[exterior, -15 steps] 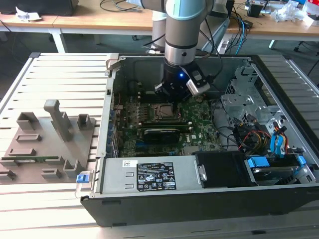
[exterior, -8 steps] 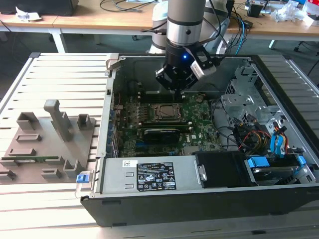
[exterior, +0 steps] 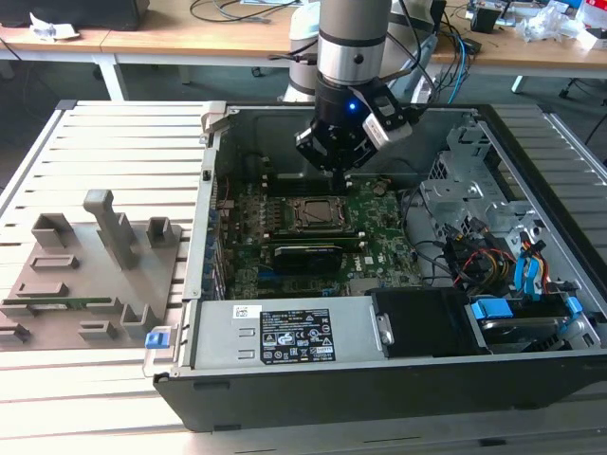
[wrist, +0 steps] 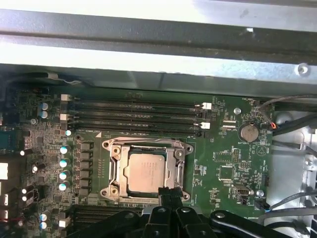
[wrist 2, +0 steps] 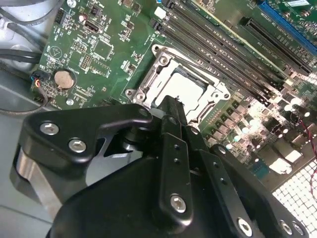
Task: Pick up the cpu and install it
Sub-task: 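Install the second cpu locking lever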
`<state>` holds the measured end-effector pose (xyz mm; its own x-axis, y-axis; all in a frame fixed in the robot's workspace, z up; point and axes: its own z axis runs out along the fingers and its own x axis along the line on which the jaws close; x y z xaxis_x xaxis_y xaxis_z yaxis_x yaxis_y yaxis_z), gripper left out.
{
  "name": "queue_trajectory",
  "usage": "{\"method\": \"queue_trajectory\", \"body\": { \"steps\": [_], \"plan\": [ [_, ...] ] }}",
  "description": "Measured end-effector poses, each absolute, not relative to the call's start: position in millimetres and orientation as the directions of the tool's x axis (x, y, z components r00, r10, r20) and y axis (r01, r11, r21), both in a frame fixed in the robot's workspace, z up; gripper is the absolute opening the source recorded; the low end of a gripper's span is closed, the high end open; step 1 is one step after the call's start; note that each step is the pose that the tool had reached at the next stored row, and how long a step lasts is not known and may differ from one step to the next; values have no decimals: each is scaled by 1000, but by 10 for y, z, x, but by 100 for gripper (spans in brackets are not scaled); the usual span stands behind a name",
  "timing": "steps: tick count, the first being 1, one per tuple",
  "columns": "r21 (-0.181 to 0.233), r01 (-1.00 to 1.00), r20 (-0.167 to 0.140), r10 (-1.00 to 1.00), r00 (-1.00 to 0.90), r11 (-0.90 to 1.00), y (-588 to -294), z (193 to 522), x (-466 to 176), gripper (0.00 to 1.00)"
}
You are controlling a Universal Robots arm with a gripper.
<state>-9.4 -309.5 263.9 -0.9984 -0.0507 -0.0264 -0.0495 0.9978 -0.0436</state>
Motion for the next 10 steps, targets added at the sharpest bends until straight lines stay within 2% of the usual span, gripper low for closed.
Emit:
{"method": "queue_trajectory", "body": {
  "steps": [2, 9, 10],
  "plan": [
    [-44, -50, -26, -51, -998, 998, -3130, 2638, -94, 11],
    [-42, -49, -26, -51, -998, 998, -3535, 2587, -114, 11],
    [-28, -50, -27, -50, -998, 998, -3553, 2568, -180, 11]
  ]
}}
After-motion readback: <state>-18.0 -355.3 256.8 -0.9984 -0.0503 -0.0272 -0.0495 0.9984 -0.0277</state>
